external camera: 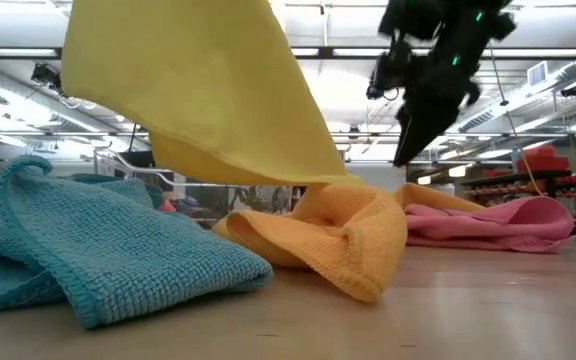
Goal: Fold microfiber towels
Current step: Fold the yellow microfiber cloth
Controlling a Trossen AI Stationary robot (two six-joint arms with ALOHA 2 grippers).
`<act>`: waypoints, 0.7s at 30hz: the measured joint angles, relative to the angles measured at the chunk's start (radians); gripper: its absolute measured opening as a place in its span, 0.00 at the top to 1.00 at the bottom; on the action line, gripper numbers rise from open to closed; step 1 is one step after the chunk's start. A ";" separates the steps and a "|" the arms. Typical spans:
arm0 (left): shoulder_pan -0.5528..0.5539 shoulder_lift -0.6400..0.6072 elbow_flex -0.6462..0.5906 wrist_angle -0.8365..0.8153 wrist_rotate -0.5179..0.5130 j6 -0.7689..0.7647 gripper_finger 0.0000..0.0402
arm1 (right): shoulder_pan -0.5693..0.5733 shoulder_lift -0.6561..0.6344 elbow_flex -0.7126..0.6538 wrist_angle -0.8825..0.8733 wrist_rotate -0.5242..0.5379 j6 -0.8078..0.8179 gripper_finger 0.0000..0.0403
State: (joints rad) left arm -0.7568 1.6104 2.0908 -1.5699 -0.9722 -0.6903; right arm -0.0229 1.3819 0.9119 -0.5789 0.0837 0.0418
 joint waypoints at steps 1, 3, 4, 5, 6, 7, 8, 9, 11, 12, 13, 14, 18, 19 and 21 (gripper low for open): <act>0.001 0.000 -0.005 0.000 0.000 -0.001 0.98 | 0.040 0.000 0.009 0.002 -0.007 0.005 0.68; 0.007 0.000 -0.024 0.010 0.000 -0.005 0.97 | 0.117 0.000 0.022 0.002 -0.013 0.018 0.68; 0.012 0.000 -0.036 0.025 0.000 -0.003 0.97 | 0.153 0.000 0.026 0.001 -0.013 0.026 0.68; 0.017 0.000 -0.049 0.050 0.000 0.013 0.96 | 0.187 0.000 0.030 0.001 -0.013 0.034 0.68; 0.024 0.001 -0.061 0.081 0.000 0.033 0.95 | 0.220 0.000 0.033 0.002 -0.013 0.040 0.68; 0.030 0.002 -0.071 0.118 0.000 0.063 0.94 | 0.249 0.000 0.034 0.007 -0.012 0.042 0.68; 0.035 0.003 -0.075 0.150 0.001 0.096 0.94 | 0.277 0.000 0.034 0.020 -0.003 0.042 0.68; 0.038 0.003 -0.076 0.184 0.001 0.127 0.94 | 0.302 0.000 0.031 0.044 0.016 0.042 0.68; 0.040 0.002 -0.076 0.246 -0.001 0.178 0.95 | 0.343 -0.001 0.014 0.112 0.076 0.040 0.68; 0.044 0.002 -0.076 0.270 0.000 0.200 0.96 | 0.362 -0.001 0.002 0.145 0.106 0.030 0.68; 0.047 0.002 -0.076 0.287 0.000 0.209 0.96 | 0.377 -0.001 -0.013 0.182 0.133 0.014 0.68; 0.047 0.002 -0.076 0.293 0.001 0.215 0.97 | 0.390 -0.001 -0.031 0.227 0.153 -0.007 0.68; 0.054 0.002 -0.076 0.293 0.000 0.208 0.97 | 0.416 -0.001 -0.129 0.443 0.190 -0.083 0.68; 0.054 0.002 -0.076 0.292 0.000 0.205 0.97 | 0.416 -0.001 -0.153 0.495 0.190 -0.094 0.68; 0.054 0.002 -0.076 0.288 0.000 0.205 0.95 | 0.416 0.001 -0.192 0.581 0.195 -0.099 0.68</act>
State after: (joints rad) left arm -0.7029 1.6121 2.0148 -1.2819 -0.9718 -0.4854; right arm 0.3927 1.3827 0.7198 0.0021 0.2783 -0.0573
